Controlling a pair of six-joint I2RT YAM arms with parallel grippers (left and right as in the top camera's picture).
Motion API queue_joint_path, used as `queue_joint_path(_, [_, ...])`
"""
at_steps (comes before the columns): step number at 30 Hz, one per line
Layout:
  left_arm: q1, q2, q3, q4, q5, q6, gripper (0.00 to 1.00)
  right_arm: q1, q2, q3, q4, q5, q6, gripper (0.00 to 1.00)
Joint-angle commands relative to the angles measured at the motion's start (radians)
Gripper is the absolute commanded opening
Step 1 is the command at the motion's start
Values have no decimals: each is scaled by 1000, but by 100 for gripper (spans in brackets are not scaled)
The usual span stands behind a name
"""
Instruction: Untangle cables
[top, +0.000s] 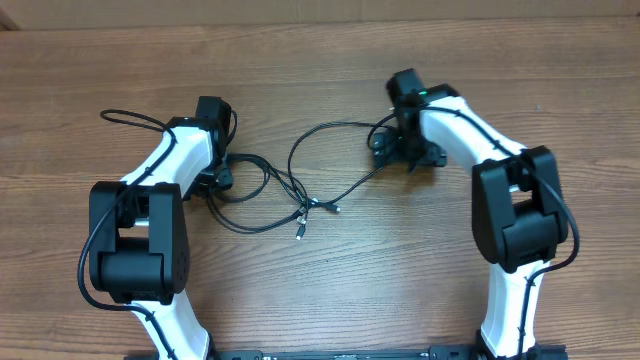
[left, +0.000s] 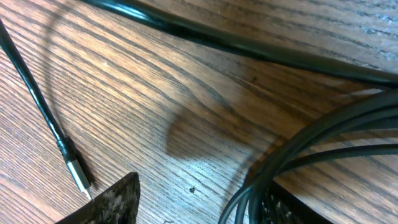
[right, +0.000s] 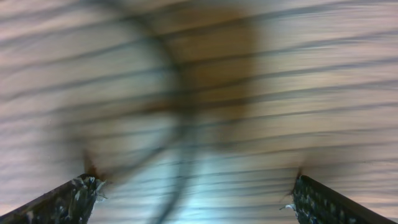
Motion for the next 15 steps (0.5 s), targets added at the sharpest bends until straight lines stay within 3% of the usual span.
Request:
queue_joint_path(1, [16,92,-58,-3,36,39,60,-100,128,-72,-24,159,74,100])
queue_joint_path(7, [-5,92,-58,72,338,188,65,-201,128,-72,-42,79,138,100])
queue_joint_path(15, [-90,92,-57,129,395,217,65,-222,128,-72,-36,-8,138,100])
